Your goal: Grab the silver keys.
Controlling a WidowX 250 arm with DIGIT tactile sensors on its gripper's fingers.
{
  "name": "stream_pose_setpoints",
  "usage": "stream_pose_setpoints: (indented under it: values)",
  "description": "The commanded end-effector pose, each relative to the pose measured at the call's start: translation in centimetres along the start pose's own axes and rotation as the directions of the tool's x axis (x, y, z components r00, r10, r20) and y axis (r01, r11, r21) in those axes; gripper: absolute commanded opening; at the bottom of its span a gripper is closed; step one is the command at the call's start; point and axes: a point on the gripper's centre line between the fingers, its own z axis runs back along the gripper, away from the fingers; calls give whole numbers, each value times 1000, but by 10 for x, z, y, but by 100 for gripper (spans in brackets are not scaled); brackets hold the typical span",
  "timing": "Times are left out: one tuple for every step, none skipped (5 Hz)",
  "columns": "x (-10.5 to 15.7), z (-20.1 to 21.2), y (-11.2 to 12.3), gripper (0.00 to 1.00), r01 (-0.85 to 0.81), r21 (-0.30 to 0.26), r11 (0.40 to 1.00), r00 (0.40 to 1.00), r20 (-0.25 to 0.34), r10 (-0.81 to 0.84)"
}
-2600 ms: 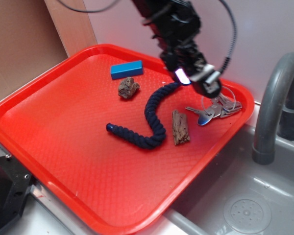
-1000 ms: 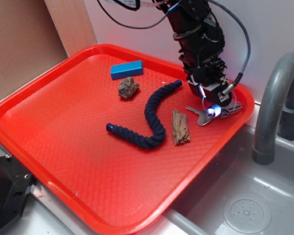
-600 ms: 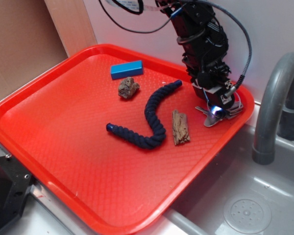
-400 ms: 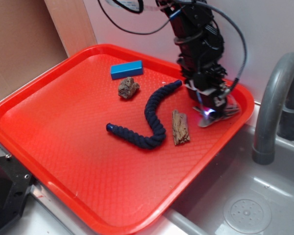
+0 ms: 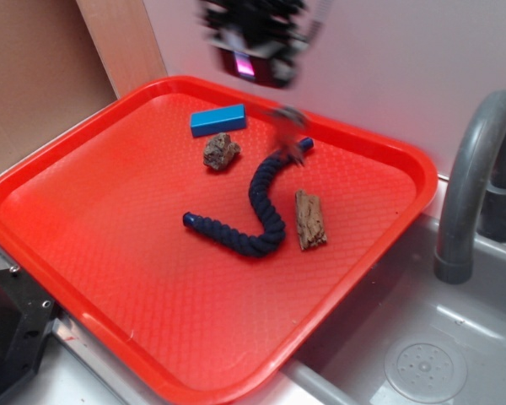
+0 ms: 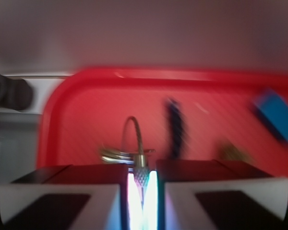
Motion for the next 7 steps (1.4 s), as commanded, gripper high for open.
stream_pose_setpoints:
  values:
    - [-43,122,20,0,-249,142,958,968,75,241]
    - [-55,127,30,0,-179,50,983,982,67,175]
    - [-54,124,39,0,-125,-24,992,987,100,127]
    - [-52,122,49,0,-102,-59,993,987,119,109]
    - [-54,126,49,0,-104,-56,993,988,111,110]
    - [-58,127,47,0,-108,-62,992,988,100,114]
    - [-56,121,42,0,-111,-31,993,987,116,114]
